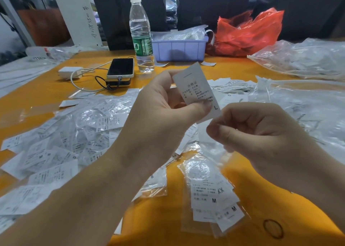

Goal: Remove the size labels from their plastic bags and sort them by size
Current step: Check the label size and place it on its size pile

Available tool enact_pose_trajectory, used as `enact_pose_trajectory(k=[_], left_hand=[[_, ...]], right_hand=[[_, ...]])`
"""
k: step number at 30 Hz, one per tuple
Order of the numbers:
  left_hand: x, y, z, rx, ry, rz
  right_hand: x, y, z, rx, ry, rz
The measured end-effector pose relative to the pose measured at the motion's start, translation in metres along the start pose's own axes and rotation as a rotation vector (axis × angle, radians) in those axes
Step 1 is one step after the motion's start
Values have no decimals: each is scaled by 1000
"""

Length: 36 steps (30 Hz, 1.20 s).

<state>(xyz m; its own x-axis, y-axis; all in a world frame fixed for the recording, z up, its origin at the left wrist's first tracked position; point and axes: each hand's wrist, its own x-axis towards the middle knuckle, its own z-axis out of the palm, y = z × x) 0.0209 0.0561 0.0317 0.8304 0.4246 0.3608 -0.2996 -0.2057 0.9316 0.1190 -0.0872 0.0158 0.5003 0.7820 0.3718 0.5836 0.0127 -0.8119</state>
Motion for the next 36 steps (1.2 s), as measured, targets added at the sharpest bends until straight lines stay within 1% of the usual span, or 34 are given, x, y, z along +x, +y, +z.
enact_pose_trajectory(k=[7, 13, 16, 19, 22, 26, 29, 33, 36], left_hand=[[-1, 1, 1, 23, -40, -1], [-1, 2, 0, -6, -80, -51], [0, -1, -1, 38, -103, -135], [1, -3, -1, 39, -126, -197], [0, -4, 0, 59, -133, -179], [1, -4, -3, 91, -140, -166], [1, -4, -4, 91, -171, -186], [1, -3, -1, 64, -160, -235], [0, -2, 1, 101, -173, -248]], right_hand=[[1, -2, -1, 0, 40, -31], [2, 1, 0, 43, 72, -54], [4, 2, -3, 159, 89, -22], [6, 2, -5, 262, 69, 19], [6, 3, -5, 292, 43, 56], [6, 0, -6, 367, 57, 96], [7, 0, -7, 384, 69, 120], [7, 0, -8, 385, 151, 132], [7, 0, -8, 347, 180, 122]])
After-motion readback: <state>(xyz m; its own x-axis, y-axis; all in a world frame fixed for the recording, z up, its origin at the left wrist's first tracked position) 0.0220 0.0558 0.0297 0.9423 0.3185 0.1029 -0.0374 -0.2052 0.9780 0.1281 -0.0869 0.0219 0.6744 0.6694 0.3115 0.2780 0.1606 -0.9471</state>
